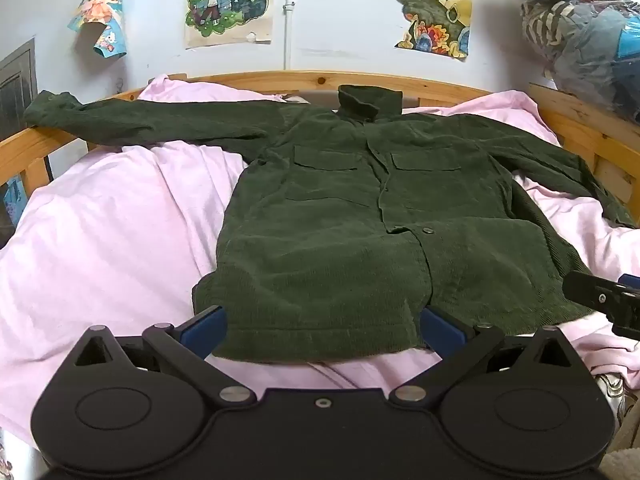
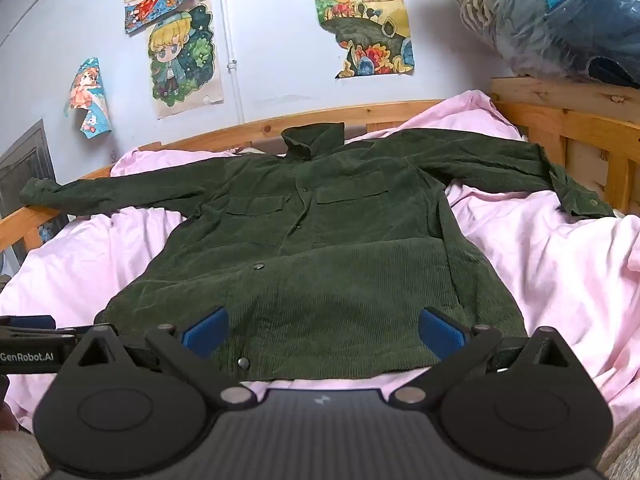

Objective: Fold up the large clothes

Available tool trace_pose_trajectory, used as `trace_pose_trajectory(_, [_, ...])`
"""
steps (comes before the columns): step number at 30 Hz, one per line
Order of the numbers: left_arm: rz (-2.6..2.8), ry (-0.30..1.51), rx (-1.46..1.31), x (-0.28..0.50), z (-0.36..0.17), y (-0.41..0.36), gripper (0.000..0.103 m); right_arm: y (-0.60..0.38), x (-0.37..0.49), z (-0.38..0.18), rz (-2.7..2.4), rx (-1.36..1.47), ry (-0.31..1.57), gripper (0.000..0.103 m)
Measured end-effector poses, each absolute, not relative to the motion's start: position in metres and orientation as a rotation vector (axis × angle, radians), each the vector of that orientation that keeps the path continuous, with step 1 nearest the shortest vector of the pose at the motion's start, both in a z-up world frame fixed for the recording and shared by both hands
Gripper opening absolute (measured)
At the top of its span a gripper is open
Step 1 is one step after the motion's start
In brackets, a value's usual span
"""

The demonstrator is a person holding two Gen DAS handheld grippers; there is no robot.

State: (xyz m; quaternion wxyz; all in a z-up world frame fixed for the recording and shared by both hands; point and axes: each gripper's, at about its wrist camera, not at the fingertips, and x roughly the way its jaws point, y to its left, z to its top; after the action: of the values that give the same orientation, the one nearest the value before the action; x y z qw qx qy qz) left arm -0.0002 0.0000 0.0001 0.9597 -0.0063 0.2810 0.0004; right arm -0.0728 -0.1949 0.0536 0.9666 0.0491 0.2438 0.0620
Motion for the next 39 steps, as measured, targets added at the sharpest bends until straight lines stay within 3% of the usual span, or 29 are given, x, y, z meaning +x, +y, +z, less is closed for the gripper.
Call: trace_pose_trajectory(39, [-0.005,0.576,-0.004,0.0003,-0.0002,-0.0008,0.102,-0.1947,-0.069,0.0552,0.129,0.108,0.507,0.103])
